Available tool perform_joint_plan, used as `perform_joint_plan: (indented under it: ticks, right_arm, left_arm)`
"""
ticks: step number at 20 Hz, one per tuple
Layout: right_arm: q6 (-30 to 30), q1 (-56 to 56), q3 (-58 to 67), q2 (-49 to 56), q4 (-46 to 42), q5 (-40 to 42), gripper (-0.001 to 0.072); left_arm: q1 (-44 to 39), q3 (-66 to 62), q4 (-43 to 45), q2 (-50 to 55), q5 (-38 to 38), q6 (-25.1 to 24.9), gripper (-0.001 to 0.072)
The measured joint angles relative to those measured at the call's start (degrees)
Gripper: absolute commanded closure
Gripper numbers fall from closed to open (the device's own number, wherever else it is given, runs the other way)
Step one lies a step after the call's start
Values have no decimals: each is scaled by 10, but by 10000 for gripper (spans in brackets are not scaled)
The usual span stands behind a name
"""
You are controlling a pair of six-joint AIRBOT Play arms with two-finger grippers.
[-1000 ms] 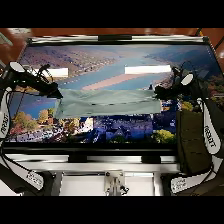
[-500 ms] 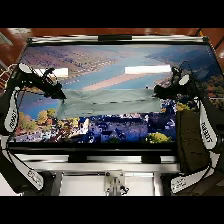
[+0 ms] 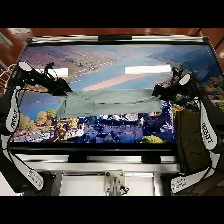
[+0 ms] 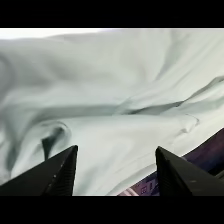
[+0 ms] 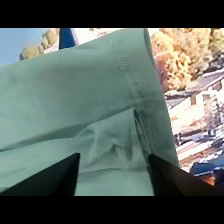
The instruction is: Fold the shirts.
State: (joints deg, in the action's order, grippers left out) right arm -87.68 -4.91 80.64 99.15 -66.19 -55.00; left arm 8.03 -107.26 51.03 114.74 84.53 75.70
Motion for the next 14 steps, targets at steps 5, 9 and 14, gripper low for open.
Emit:
perform_joint_plan:
  ticks: [5,9,14]
  right_arm:
    - [14,-45,0,-16,7,-22,18]
    - [33,-80,0,12,63,-52,19]
    - [71,-92,2,66,182,-75,29]
  left_arm:
    - [-2,0,-6,-3,14,0,132]
    - [-3,0,-13,-12,20,0,133]
    - [-4,0,-19,-31,23,0,133]
